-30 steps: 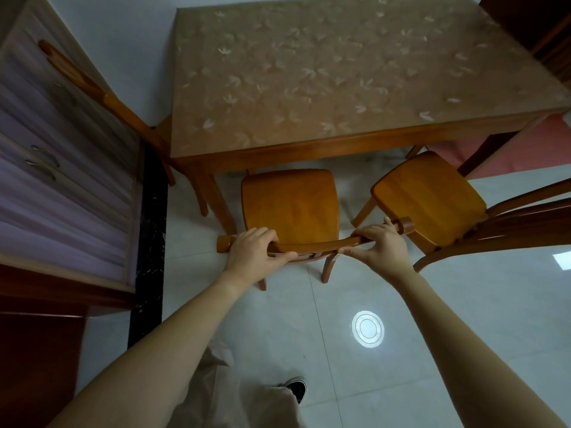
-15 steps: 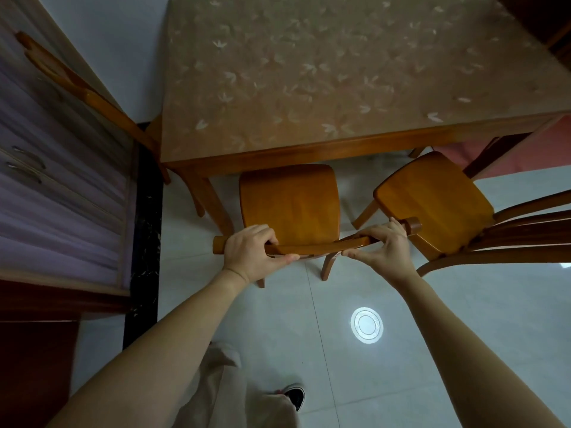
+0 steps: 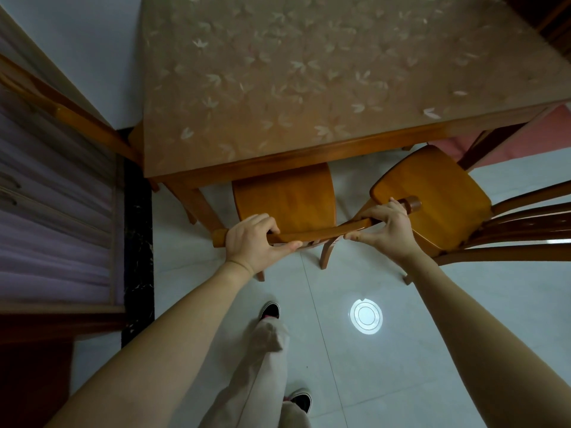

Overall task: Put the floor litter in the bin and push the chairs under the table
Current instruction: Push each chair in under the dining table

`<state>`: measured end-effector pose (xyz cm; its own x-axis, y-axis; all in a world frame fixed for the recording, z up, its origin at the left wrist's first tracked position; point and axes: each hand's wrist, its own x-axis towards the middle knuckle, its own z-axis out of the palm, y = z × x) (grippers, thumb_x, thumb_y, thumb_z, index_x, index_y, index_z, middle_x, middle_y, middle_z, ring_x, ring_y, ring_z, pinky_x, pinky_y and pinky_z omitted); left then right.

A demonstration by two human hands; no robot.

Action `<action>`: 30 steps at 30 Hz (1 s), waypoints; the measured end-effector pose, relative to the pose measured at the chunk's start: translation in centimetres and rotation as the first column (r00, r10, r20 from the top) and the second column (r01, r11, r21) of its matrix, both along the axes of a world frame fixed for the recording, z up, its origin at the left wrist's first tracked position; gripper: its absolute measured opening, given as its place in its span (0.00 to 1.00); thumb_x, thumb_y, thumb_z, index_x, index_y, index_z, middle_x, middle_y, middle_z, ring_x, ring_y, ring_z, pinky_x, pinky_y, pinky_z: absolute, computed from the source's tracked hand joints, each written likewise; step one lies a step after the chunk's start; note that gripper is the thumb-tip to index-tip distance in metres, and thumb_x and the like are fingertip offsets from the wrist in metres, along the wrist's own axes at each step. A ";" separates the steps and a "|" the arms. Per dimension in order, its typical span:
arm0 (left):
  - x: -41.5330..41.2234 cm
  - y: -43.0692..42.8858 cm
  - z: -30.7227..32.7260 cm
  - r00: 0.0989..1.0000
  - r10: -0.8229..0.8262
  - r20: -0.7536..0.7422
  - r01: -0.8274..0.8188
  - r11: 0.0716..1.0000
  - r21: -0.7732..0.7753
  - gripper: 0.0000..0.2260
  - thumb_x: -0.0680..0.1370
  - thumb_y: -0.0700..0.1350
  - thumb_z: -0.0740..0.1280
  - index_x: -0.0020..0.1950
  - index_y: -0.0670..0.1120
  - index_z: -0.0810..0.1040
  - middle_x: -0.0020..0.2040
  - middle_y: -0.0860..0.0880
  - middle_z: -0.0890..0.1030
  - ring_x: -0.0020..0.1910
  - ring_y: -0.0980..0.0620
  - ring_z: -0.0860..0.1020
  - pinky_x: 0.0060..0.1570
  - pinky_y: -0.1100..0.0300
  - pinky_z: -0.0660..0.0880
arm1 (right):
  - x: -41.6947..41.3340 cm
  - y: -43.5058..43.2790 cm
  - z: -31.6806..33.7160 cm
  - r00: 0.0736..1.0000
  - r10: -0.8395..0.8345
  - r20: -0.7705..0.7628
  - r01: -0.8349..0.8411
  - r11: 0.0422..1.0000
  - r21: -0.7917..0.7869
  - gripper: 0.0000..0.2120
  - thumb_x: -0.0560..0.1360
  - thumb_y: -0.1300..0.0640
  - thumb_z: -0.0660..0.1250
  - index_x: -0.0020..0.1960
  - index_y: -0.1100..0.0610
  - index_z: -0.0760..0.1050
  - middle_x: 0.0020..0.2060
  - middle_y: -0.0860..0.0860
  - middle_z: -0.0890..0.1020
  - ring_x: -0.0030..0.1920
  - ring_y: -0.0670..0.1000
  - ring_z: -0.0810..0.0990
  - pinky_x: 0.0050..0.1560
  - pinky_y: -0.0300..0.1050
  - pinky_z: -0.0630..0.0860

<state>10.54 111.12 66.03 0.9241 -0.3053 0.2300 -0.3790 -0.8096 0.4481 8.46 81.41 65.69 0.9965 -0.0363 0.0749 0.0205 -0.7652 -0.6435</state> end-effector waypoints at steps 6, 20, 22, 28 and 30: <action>2.4 -0.5 -0.2 1.000 0.001 0.019 -0.001 1.000 0.007 0.23 0.67 0.74 0.62 0.34 0.54 0.70 0.32 0.58 0.73 0.32 0.58 0.70 0.26 0.69 0.59 | 2.7 -0.6 -0.5 1.000 -0.003 0.022 0.003 1.000 0.006 0.28 0.62 0.27 0.67 0.44 0.51 0.81 0.39 0.48 0.81 0.46 0.44 0.72 0.66 0.46 0.58; 7.6 -1.7 -0.2 0.999 0.017 0.042 -0.018 1.000 0.024 0.23 0.66 0.73 0.65 0.33 0.54 0.71 0.32 0.57 0.73 0.32 0.58 0.71 0.26 0.68 0.57 | 8.4 -1.9 -1.2 0.999 0.008 0.042 -0.007 1.000 -0.021 0.25 0.63 0.29 0.68 0.44 0.50 0.81 0.36 0.41 0.77 0.46 0.37 0.71 0.66 0.50 0.61; 8.2 -1.8 -0.2 0.999 0.017 0.051 -0.018 1.000 0.023 0.23 0.66 0.73 0.66 0.33 0.53 0.71 0.32 0.57 0.73 0.32 0.57 0.71 0.26 0.69 0.58 | 9.1 -2.1 -1.4 0.998 0.020 0.059 -0.018 0.999 -0.030 0.24 0.63 0.30 0.69 0.44 0.50 0.81 0.37 0.42 0.78 0.45 0.37 0.70 0.65 0.51 0.61; 10.3 -2.1 -0.3 0.998 0.032 0.059 -0.034 0.999 0.035 0.23 0.66 0.72 0.66 0.34 0.52 0.71 0.32 0.56 0.74 0.33 0.56 0.71 0.25 0.66 0.62 | 11.3 -2.4 -1.5 0.997 0.044 0.063 -0.041 0.998 -0.040 0.22 0.64 0.28 0.69 0.42 0.46 0.78 0.38 0.43 0.79 0.45 0.47 0.74 0.69 0.39 0.53; 10.8 -2.2 -0.2 0.998 0.032 0.059 -0.034 0.999 0.035 0.23 0.66 0.72 0.66 0.34 0.52 0.71 0.32 0.56 0.74 0.32 0.57 0.71 0.26 0.68 0.59 | 12.0 -2.5 -1.4 0.998 0.036 0.050 -0.034 0.999 -0.041 0.20 0.64 0.30 0.70 0.42 0.46 0.77 0.39 0.43 0.79 0.46 0.49 0.75 0.67 0.32 0.48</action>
